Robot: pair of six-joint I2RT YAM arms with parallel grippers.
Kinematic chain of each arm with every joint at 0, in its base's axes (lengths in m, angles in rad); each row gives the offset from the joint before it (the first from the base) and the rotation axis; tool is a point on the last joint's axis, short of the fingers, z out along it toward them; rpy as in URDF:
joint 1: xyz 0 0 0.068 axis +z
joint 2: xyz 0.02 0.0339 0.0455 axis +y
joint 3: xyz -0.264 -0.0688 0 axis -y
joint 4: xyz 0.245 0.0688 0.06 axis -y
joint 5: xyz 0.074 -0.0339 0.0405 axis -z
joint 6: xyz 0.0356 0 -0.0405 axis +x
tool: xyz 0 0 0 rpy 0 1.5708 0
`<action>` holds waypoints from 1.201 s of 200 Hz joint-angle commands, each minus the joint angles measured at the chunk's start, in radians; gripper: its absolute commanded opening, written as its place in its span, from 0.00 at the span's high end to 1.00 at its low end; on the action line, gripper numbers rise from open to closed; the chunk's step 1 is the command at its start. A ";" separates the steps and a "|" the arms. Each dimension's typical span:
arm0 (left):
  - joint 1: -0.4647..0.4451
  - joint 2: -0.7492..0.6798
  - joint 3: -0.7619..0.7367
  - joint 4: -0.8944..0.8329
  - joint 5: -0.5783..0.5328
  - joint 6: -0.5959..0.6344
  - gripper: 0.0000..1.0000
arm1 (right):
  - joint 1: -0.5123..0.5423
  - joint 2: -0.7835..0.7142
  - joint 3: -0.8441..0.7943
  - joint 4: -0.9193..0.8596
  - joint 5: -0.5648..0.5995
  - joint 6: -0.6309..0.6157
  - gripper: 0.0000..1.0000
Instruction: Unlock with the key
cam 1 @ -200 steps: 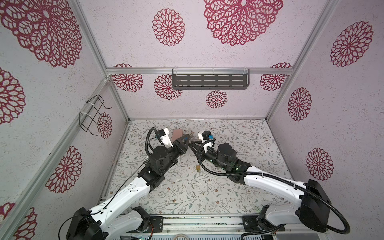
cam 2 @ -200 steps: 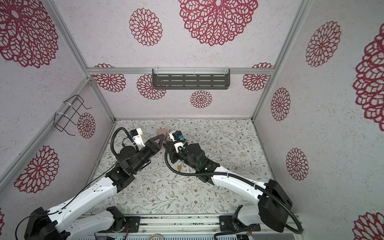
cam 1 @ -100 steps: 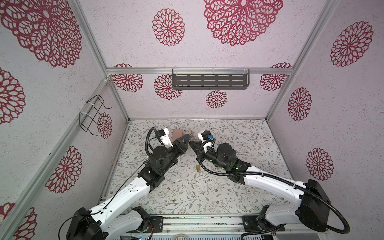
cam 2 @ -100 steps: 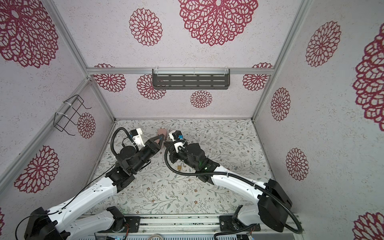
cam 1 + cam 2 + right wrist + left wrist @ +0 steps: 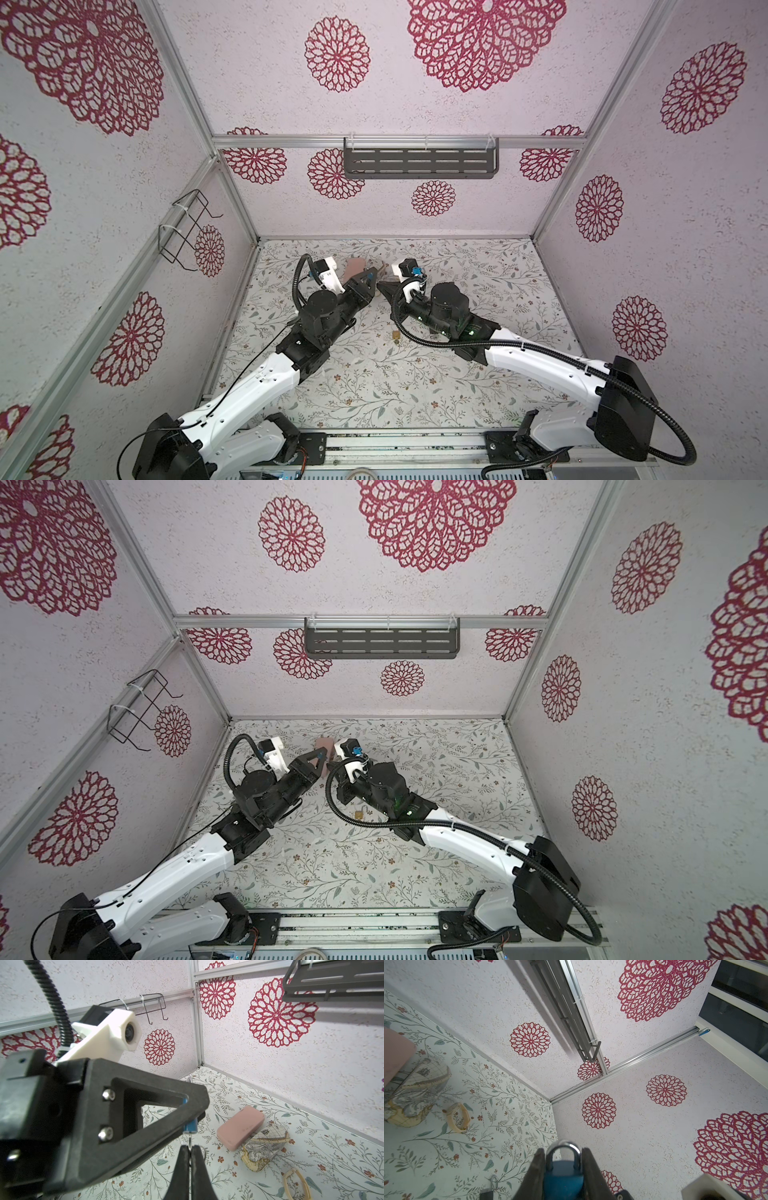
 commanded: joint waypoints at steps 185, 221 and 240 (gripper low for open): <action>-0.036 0.040 -0.023 0.192 0.346 -0.095 1.00 | -0.008 0.024 0.067 0.313 -0.135 0.626 1.00; 0.008 0.037 -0.034 0.225 0.377 -0.115 1.00 | 0.008 -0.010 0.061 0.185 -0.083 0.511 1.00; 0.012 0.036 -0.031 0.218 0.372 -0.103 1.00 | -0.003 -0.010 0.049 0.193 -0.092 0.558 1.00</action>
